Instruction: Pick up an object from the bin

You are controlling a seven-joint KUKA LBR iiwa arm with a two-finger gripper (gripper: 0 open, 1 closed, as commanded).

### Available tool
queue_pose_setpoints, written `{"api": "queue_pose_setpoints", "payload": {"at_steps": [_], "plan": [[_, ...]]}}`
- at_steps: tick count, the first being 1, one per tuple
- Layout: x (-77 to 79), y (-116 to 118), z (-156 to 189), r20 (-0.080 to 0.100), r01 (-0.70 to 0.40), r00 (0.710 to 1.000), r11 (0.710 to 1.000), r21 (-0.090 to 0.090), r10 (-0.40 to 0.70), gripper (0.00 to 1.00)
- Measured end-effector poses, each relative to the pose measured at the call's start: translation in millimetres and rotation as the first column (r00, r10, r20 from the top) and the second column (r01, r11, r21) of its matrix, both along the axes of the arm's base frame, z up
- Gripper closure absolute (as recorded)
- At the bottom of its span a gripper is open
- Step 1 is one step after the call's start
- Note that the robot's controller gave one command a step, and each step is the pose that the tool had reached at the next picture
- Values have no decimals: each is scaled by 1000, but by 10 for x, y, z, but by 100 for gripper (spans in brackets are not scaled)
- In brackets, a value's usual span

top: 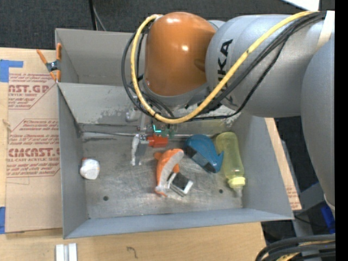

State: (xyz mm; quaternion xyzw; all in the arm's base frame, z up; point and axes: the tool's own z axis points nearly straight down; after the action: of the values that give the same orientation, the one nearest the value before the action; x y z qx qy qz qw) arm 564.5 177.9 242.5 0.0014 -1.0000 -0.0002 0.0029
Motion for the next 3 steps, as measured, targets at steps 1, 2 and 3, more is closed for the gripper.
{"api": "queue_pose_setpoints", "payload": {"at_steps": [1, 2, 3], "plan": [[17, -9, 42, 7, 2, 1000, 1000, 1, -2, 0], [-211, -206, -511, 12, 36, 999, 999, 2, -36, 0], [-416, -673, -796, 3, 24, 1000, 1000, 0, -24, 0]]}}
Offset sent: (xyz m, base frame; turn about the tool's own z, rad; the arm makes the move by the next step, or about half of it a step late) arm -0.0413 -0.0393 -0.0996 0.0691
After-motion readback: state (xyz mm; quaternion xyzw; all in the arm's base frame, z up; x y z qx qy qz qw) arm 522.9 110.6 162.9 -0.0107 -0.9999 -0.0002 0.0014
